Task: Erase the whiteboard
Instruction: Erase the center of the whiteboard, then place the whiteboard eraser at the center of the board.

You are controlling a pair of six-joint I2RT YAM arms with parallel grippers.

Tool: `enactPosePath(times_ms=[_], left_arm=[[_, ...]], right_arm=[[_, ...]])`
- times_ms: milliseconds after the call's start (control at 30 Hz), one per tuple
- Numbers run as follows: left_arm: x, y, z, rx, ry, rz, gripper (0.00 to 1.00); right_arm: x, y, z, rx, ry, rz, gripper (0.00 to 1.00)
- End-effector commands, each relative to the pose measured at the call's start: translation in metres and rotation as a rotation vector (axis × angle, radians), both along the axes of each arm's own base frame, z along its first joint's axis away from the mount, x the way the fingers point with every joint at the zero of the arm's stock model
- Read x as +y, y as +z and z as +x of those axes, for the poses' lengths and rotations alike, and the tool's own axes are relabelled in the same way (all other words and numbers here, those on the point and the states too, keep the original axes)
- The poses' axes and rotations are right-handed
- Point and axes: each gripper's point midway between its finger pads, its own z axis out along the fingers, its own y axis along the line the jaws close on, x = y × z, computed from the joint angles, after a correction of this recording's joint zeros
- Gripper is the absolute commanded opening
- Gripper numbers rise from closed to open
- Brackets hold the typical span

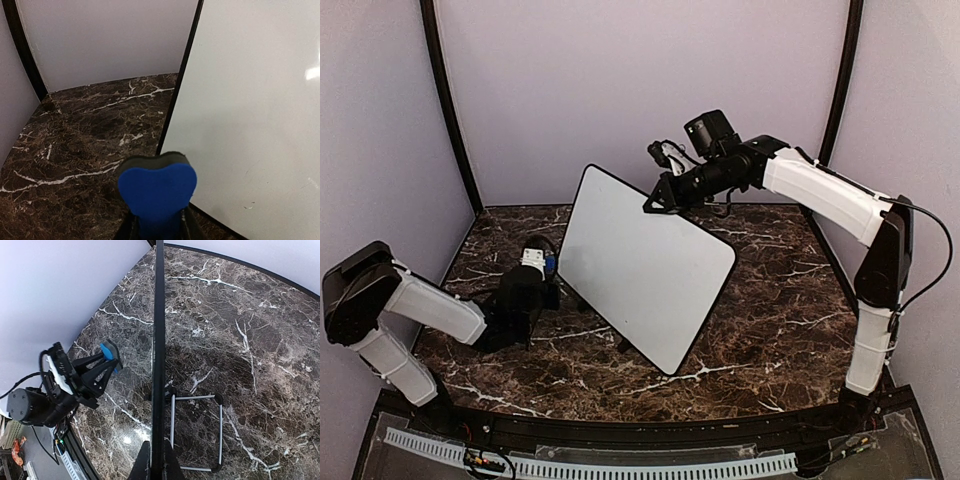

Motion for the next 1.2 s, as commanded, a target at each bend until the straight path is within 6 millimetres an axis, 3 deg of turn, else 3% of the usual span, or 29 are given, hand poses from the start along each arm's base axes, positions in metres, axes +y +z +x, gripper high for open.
enactPosePath(times_ms=[0, 100, 367, 733, 833, 967, 1033, 1167], left_arm=[[0.006, 0.038, -0.003, -0.086, -0.009, -0.17, 0.0], [0.012, 0.04, -0.001, -0.075, 0.01, -0.208, 0.0], [0.013, 0.019, 0.006, 0.032, 0.025, -0.287, 0.0], [0.018, 0.019, 0.01, 0.065, 0.024, -0.375, 0.01], [0.019, 0.018, 0.011, 0.07, 0.028, -0.377, 0.11], [0.022, 0.017, 0.01, 0.067, 0.033, -0.388, 0.17], [0.023, 0.016, 0.008, 0.064, 0.032, -0.394, 0.26], [0.023, 0.02, 0.006, 0.052, 0.023, -0.409, 0.55]], right_arm=[[0.015, -0.027, -0.038, 0.109, 0.119, -0.052, 0.0], [0.015, -0.026, -0.038, 0.107, 0.12, -0.051, 0.0], [0.017, -0.026, -0.039, 0.103, 0.134, -0.043, 0.0], [0.019, -0.023, -0.038, 0.089, 0.149, -0.037, 0.0], [0.019, -0.021, -0.036, 0.082, 0.147, -0.038, 0.0], [0.019, -0.021, -0.033, 0.077, 0.14, -0.049, 0.0], [0.018, -0.022, -0.032, 0.077, 0.135, -0.052, 0.0], [0.016, -0.02, -0.029, 0.071, 0.125, -0.057, 0.0]])
